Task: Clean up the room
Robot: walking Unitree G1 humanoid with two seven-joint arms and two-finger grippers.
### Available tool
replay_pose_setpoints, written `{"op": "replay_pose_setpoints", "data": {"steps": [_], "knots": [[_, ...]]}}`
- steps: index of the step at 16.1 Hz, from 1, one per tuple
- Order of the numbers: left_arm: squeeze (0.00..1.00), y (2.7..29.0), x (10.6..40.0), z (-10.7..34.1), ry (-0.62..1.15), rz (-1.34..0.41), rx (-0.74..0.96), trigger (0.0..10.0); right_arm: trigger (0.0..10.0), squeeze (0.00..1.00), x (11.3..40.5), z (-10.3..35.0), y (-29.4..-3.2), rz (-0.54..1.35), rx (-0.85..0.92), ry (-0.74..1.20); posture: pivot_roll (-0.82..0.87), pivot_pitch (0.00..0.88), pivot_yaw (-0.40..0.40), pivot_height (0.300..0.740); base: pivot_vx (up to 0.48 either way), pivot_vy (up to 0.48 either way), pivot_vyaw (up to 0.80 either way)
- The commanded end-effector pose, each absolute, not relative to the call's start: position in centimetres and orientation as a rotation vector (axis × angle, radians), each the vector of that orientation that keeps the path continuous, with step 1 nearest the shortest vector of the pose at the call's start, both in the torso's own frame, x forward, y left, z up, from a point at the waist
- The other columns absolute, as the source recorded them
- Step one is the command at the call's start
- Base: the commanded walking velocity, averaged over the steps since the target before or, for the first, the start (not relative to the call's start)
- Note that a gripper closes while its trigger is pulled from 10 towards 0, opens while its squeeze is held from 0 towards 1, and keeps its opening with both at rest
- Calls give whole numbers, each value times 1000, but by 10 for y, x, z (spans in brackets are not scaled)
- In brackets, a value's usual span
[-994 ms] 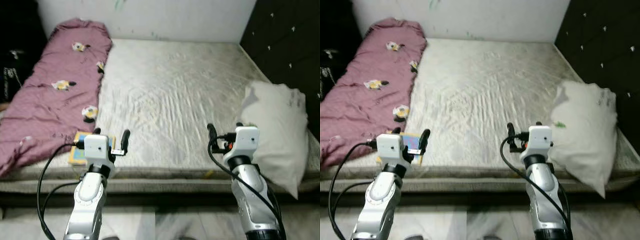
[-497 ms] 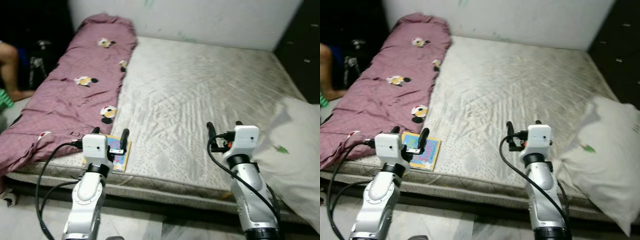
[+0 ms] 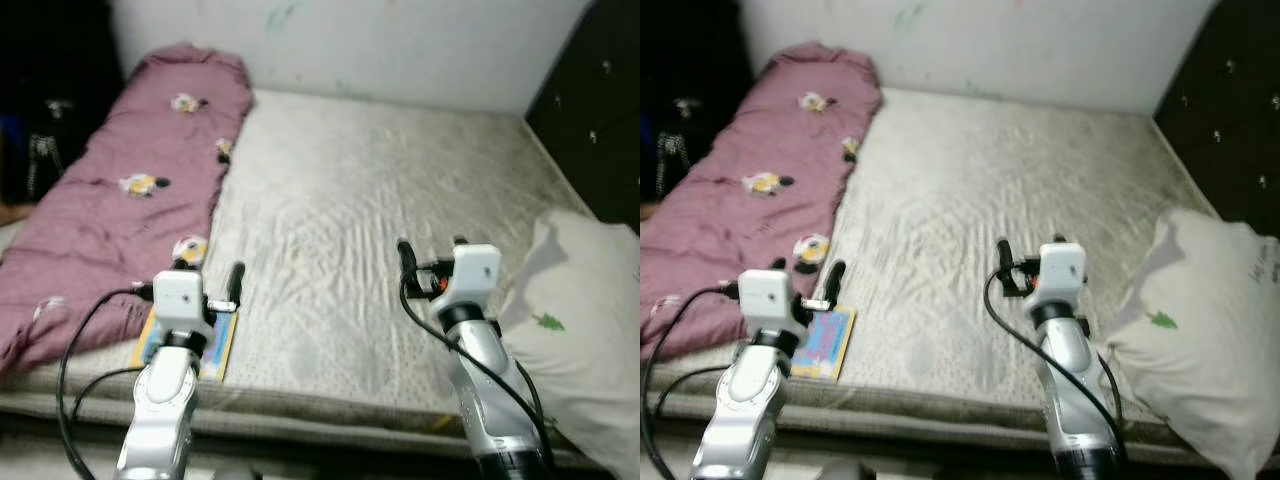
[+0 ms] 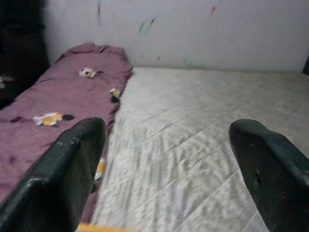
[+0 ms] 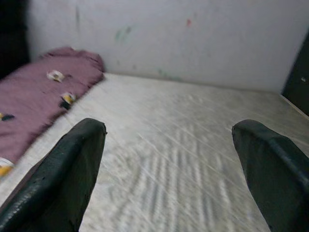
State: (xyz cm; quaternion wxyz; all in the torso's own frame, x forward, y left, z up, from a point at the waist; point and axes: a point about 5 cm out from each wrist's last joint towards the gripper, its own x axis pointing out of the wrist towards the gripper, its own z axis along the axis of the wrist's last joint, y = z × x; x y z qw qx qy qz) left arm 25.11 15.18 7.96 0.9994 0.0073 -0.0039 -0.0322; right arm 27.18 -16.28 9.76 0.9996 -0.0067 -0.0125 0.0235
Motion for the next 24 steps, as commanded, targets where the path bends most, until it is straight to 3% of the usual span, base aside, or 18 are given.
{"op": "replay_pose_setpoints", "data": {"steps": [1,6,24], "knots": [[0,144,251,76,15,-81,10,10000,10000,0,269,97,-175,3,-32,-19,-21,9,-40,740,0,0,0],[0,143,250,77,6,-91,14,10000,10000,0,270,96,-176,1,-32,-14,-22,9,-44,740,0,0,-94],[0,146,252,78,5,-86,10,10000,10000,0,272,95,-176,11,-43,-12,-20,4,-48,740,0,-316,-22]]}}
